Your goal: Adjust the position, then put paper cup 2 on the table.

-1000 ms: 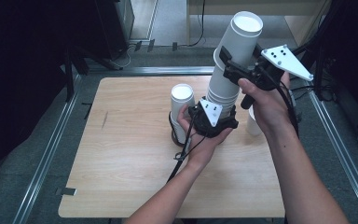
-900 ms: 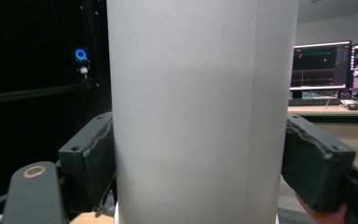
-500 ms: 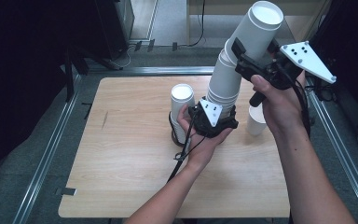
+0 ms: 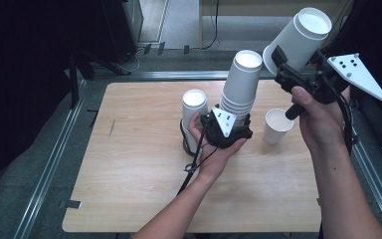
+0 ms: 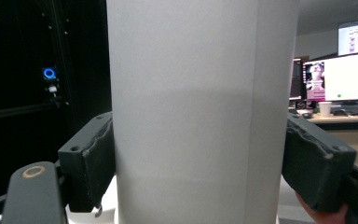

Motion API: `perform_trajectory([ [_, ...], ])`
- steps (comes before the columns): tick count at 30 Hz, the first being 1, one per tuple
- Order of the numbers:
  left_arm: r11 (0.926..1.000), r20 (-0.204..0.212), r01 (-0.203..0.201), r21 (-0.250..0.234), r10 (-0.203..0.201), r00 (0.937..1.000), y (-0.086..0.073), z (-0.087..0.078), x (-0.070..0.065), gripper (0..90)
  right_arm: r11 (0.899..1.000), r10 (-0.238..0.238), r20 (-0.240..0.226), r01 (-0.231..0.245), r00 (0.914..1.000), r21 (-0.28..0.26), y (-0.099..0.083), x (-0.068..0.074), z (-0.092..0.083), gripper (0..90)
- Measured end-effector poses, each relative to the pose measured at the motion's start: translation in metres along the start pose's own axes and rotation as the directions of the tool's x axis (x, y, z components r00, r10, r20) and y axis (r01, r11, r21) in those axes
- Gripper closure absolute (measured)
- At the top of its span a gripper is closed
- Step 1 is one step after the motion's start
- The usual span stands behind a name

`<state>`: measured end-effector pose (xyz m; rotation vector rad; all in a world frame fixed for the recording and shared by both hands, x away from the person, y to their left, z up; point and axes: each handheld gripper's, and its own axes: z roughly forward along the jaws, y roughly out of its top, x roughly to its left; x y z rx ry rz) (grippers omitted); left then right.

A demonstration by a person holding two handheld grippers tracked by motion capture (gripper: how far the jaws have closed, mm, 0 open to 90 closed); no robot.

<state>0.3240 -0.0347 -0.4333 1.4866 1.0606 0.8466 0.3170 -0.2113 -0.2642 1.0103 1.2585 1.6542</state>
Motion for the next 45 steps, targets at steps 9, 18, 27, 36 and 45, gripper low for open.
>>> perform_trajectory([
  [9, 0.9999, 0.026, 0.006, -0.011, -0.006, 0.9996, -0.002, -0.006, 0.002, 7.1, 1.0, -0.016, 0.028, 0.016, 0.9995, 0.025, -0.02, -0.013, -0.015, 18.6],
  [18, 0.9999, 0.117, 0.005, 0.01, -0.006, 0.9932, -0.004, -0.021, 0.005, 0.6, 0.998, -0.044, 0.054, 0.042, 0.9976, 0.039, -0.044, -0.018, -0.03, 18.6],
  [27, 0.9991, 0.208, 0.02, 0.037, -0.027, 0.9778, -0.005, -0.042, 0.015, 0.5, 0.996, -0.078, 0.07, 0.075, 0.9944, 0.053, -0.065, -0.02, -0.045, 18.5],
  [36, 0.9976, 0.237, 0.02, 0.067, -0.036, 0.9708, -0.01, -0.058, 0.023, 0.6, 0.993, -0.103, 0.083, 0.096, 0.9913, 0.075, -0.086, -0.021, -0.057, 18.4],
  [45, 0.9936, 0.211, 0.021, 0.111, -0.045, 0.9764, -0.02, -0.066, 0.038, 0.6, 0.99, -0.119, 0.077, 0.112, 0.9899, 0.087, -0.099, -0.016, -0.062, 18.4],
])
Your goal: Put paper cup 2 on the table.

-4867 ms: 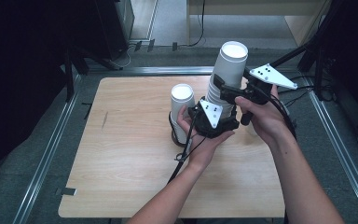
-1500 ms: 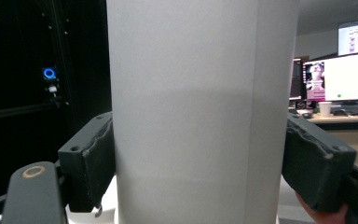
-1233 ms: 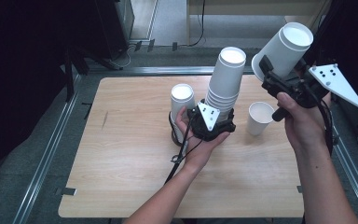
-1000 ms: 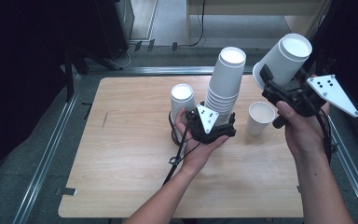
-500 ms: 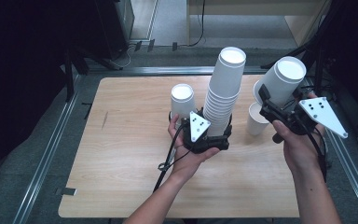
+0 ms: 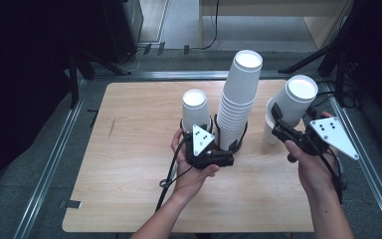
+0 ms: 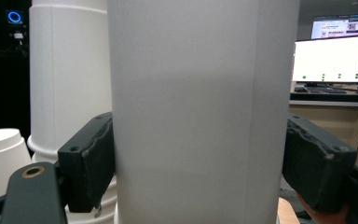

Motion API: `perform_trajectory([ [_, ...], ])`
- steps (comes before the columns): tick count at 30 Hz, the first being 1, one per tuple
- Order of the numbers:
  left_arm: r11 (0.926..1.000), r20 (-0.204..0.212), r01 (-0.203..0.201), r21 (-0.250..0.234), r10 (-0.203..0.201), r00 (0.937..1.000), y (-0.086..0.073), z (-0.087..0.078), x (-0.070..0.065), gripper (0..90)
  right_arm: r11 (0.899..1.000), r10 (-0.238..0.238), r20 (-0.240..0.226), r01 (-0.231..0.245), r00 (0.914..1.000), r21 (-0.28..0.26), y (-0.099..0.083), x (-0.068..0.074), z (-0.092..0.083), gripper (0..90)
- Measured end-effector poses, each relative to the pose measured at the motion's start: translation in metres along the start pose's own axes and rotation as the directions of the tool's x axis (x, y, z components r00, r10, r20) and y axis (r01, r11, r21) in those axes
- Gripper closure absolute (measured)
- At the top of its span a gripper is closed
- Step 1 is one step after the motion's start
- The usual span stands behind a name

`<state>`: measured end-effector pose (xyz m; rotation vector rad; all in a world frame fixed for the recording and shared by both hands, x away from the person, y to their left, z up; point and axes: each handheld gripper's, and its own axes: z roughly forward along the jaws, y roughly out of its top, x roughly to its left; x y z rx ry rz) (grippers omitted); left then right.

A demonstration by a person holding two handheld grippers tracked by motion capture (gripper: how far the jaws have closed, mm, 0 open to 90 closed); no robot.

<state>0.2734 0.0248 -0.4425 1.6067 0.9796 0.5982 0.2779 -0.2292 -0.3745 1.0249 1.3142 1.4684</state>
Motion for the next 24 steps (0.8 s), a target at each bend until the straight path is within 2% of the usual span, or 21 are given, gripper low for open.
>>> perform_trajectory([
  [3, 0.9999, -0.01, 0.002, 0.015, -0.002, 0.9999, -0.004, -0.002, 0.006, 0.6, 0.999, -0.035, -0.003, 0.035, 0.9994, -0.002, -0.007, 0.004, -0.002, 18.3],
  [6, 0.9988, -0.001, 0.046, 0.015, -0.046, 0.9989, -0.008, -0.007, 0.016, 0.6, 0.999, -0.039, -0.008, 0.039, 0.9992, 0.0, -0.01, 0.006, -0.004, 18.3],
  [13, 0.9998, -0.053, 0.014, -0.014, -0.014, 0.9985, -0.01, -0.022, 0.026, 0.6, 0.999, -0.042, -0.009, 0.042, 0.9991, 0.018, -0.022, 0.011, -0.008, 18.3],
  [15, 0.9995, -0.056, 0.011, -0.028, -0.013, 0.9984, -0.011, -0.027, 0.028, 0.6, 0.999, -0.049, -0.009, 0.049, 0.9988, 0.023, -0.026, 0.013, -0.009, 18.2],
  [20, 0.9998, -0.084, -0.014, -0.017, 0.012, 0.9964, -0.014, -0.035, 0.031, 0.6, 0.997, -0.059, -0.013, 0.06, 0.9982, 0.039, -0.036, 0.017, -0.012, 18.2],
  [24, 0.9999, -0.081, -0.005, -0.016, 0.004, 0.9967, -0.017, -0.042, 0.034, 0.6, 0.997, -0.061, -0.015, 0.061, 0.998, 0.046, -0.042, 0.019, -0.013, 18.2],
])
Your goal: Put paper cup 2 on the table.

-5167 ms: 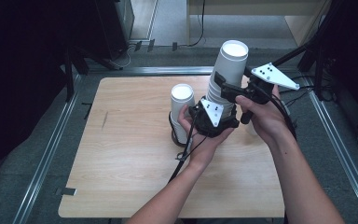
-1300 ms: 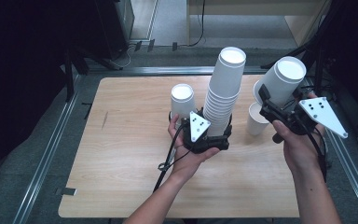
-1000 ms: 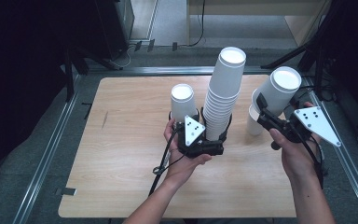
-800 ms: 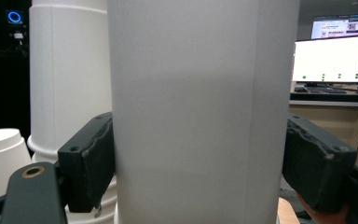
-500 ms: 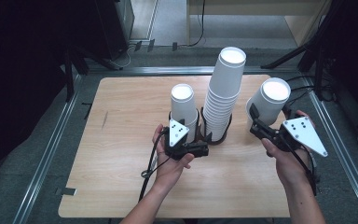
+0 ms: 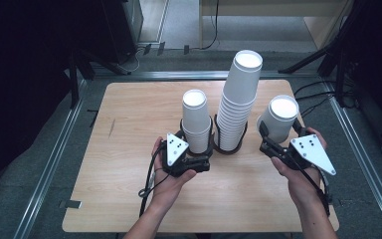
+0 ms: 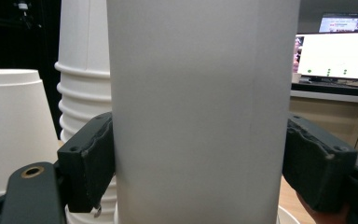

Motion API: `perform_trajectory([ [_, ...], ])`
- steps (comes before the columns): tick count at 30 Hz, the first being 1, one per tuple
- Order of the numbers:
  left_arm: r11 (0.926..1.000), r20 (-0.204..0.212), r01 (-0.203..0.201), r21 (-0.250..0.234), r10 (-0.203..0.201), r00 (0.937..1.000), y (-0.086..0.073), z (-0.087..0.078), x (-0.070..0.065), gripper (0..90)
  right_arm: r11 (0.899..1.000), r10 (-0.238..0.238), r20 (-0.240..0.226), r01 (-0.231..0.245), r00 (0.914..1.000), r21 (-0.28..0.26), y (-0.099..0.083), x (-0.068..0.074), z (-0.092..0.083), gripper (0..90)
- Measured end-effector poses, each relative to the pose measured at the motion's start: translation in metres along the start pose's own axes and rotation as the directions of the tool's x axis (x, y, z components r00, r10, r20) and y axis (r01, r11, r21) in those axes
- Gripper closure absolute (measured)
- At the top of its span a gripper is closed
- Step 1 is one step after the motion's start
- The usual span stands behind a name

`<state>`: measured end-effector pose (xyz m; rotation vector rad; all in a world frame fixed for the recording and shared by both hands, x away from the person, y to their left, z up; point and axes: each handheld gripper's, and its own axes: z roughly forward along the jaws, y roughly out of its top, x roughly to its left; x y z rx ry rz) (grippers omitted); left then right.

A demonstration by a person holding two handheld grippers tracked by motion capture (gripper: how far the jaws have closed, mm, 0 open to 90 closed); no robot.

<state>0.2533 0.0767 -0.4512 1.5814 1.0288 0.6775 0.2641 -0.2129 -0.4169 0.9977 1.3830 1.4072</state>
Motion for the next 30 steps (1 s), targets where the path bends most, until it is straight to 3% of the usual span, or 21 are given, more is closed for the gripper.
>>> perform_trajectory([
  [4, 0.9998, 0.014, 0.019, -0.007, -0.019, 0.9997, -0.002, -0.008, 0.005, 0.6, 1.0, -0.008, 0.0, 0.008, 1.0, 0.007, -0.005, 0.002, -0.001, 18.2],
  [8, 0.9999, 0.02, 0.002, 0.012, -0.003, 0.9998, -0.003, -0.014, 0.01, 0.6, 1.0, -0.016, -0.002, 0.016, 0.9999, 0.017, -0.012, 0.005, -0.002, 18.2],
  [19, 0.9998, 0.039, 0.018, 0.008, -0.018, 0.9991, -0.004, -0.025, 0.02, 0.6, 0.998, -0.035, -0.027, 0.036, 0.999, 0.042, -0.029, 0.016, -0.006, 18.1],
  [26, 0.9997, 0.053, 0.019, 0.012, -0.02, 0.9984, -0.006, -0.027, 0.026, 0.6, 0.994, -0.093, -0.046, 0.095, 0.9946, 0.044, -0.037, 0.025, -0.009, 18.1],
  [30, 0.9999, 0.077, 0.01, 0.011, -0.011, 0.997, -0.006, -0.028, 0.021, 0.6, 0.99, -0.134, -0.05, 0.136, 0.9897, 0.046, -0.04, 0.032, -0.009, 18.0],
])
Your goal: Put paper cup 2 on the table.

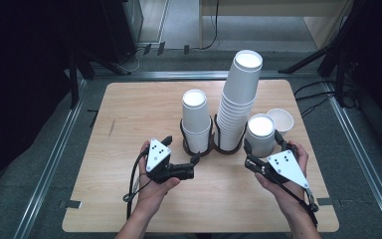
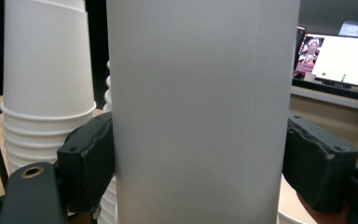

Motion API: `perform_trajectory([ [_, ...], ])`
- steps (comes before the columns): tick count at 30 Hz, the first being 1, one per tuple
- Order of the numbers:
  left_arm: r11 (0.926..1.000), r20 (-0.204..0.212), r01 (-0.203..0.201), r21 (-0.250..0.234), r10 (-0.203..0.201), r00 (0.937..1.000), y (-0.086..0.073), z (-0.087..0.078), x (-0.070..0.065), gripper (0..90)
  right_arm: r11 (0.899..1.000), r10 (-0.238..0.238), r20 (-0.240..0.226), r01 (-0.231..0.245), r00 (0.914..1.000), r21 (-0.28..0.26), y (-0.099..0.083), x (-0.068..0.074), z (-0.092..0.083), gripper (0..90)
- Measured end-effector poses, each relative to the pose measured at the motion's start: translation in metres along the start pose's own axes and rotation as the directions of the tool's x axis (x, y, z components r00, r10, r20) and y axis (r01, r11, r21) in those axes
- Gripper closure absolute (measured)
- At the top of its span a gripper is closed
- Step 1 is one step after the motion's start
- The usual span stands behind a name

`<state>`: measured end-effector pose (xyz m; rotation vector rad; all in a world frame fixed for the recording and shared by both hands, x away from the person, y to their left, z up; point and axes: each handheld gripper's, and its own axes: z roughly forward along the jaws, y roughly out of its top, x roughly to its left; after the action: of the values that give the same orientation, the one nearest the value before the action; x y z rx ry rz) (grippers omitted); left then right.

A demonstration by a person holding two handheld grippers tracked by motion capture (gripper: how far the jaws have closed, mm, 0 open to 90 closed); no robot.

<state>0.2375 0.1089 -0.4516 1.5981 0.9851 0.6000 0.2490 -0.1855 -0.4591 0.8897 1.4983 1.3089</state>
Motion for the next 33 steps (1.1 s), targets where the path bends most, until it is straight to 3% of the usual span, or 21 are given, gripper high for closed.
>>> perform_trajectory([
  [8, 1.0, 0.03, -0.001, -0.002, 0.001, 0.9996, 0.002, -0.001, -0.004, 0.6, 0.998, -0.067, -0.006, 0.067, 0.9977, -0.006, 0.0, 0.011, -0.002, 18.0],
  [17, 0.9999, 0.061, -0.014, 0.006, 0.013, 0.998, 0.003, -0.001, -0.007, 0.6, 0.989, -0.151, -0.016, 0.151, 0.9884, 0.0, -0.005, 0.024, -0.002, 18.0],
  [26, 0.9996, 0.077, -0.023, 0.014, 0.022, 0.9968, 0.002, 0.0, -0.01, 0.6, 0.971, -0.239, -0.014, 0.239, 0.9709, -0.002, -0.009, 0.032, -0.001, 17.9],
  [29, 0.9996, 0.083, -0.021, 0.017, 0.019, 0.9963, 0.002, 0.0, -0.01, 0.6, 0.962, -0.272, -0.014, 0.272, 0.9621, -0.002, -0.011, 0.034, -0.001, 17.9],
  [30, 0.9997, 0.088, -0.018, 0.018, 0.016, 0.996, 0.002, 0.0, -0.01, 0.6, 0.955, -0.297, -0.016, 0.297, 0.9548, -0.006, -0.012, 0.036, -0.001, 17.9],
  [32, 0.9996, 0.086, -0.022, 0.019, 0.02, 0.9961, 0.002, 0.0, -0.011, 0.6, 0.953, -0.303, -0.015, 0.303, 0.953, -0.004, -0.013, 0.037, -0.001, 17.8],
  [33, 0.9996, 0.088, -0.022, 0.02, 0.02, 0.996, 0.002, 0.0, -0.011, 0.6, 0.948, -0.319, -0.015, 0.319, 0.9478, -0.007, -0.013, 0.038, -0.001, 17.8],
])
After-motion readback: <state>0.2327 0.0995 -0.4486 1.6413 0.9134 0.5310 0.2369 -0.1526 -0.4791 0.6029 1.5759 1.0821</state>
